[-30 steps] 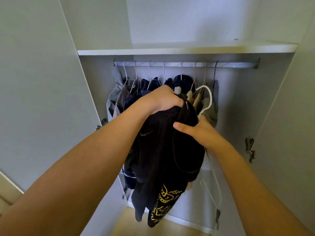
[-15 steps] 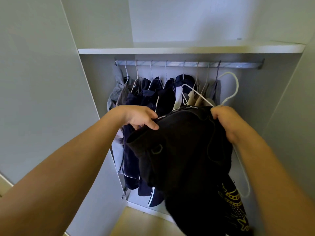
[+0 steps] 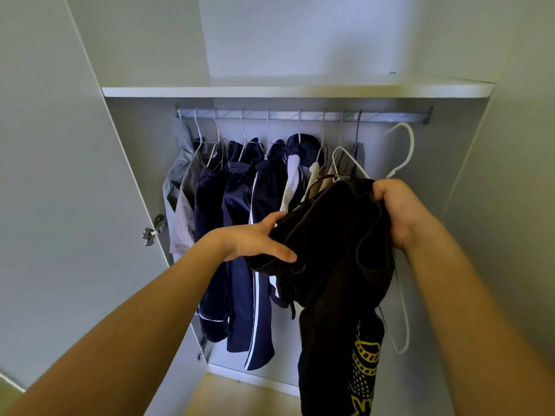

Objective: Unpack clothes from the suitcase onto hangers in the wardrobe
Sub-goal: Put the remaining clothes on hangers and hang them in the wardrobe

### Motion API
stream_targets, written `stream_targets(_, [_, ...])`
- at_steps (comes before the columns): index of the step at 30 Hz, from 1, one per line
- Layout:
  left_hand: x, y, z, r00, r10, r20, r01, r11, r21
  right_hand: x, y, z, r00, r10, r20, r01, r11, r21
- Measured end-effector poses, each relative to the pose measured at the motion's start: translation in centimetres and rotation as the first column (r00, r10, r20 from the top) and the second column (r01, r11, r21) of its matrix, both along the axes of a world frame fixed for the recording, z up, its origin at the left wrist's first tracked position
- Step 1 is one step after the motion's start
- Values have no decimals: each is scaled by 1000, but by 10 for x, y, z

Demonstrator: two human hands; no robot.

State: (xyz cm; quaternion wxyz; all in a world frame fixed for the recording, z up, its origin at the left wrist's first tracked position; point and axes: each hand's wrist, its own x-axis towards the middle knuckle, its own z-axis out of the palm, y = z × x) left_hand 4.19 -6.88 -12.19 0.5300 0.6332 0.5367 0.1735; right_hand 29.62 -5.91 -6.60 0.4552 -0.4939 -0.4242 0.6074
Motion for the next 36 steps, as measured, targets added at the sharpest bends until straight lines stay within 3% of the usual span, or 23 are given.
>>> stream_targets(2, [7, 3, -5, 995, 98, -20, -95, 986, 138, 3, 1, -2, 1000, 22, -15, -22, 1000, 15])
stream_targets(5, [11, 4, -3, 954, 267, 137, -293, 929, 228, 7, 1, -3, 999, 37, -19, -36, 999, 27])
stream_targets(9, [12, 0, 18, 836, 381, 395, -452, 886, 103, 10, 10, -11, 963, -20, 268, -9, 994, 106])
stream_targets(12, [15, -1, 40, 748, 416, 517, -456, 888, -55, 8, 20, -27, 864, 65, 499, -159, 976, 149])
stream_targets(15, [20, 2, 57, 694, 398, 600, -429, 898, -99, 3, 24, -50, 827, 35, 561, -168, 968, 187])
stream_targets(18, [21, 4, 68, 643, 412, 645, -442, 888, -127, 1, 21, -55, 830, -178, 529, -35, 929, 367])
stream_targets(20, [23, 2, 73, 639, 426, 641, -446, 884, -143, 1, 17, -51, 765, -280, 580, -44, 876, 480])
stream_targets(22, [25, 0, 76, 662, 429, 614, -443, 885, -141, -1, 12, -48, 654, -302, 694, -178, 829, 529])
stream_targets(26, [31, -2, 86, 768, 409, 493, -407, 906, -118, -7, 6, -48, 319, -385, 866, -365, 793, 487])
stream_targets(27, [32, -3, 88, 781, 418, 464, -410, 904, -123, -7, 5, -48, 272, -404, 873, -370, 794, 482])
stream_targets(36, [32, -12, 97, 822, 499, 275, -502, 862, -63, -10, 2, -53, 180, -421, 889, -401, 794, 457])
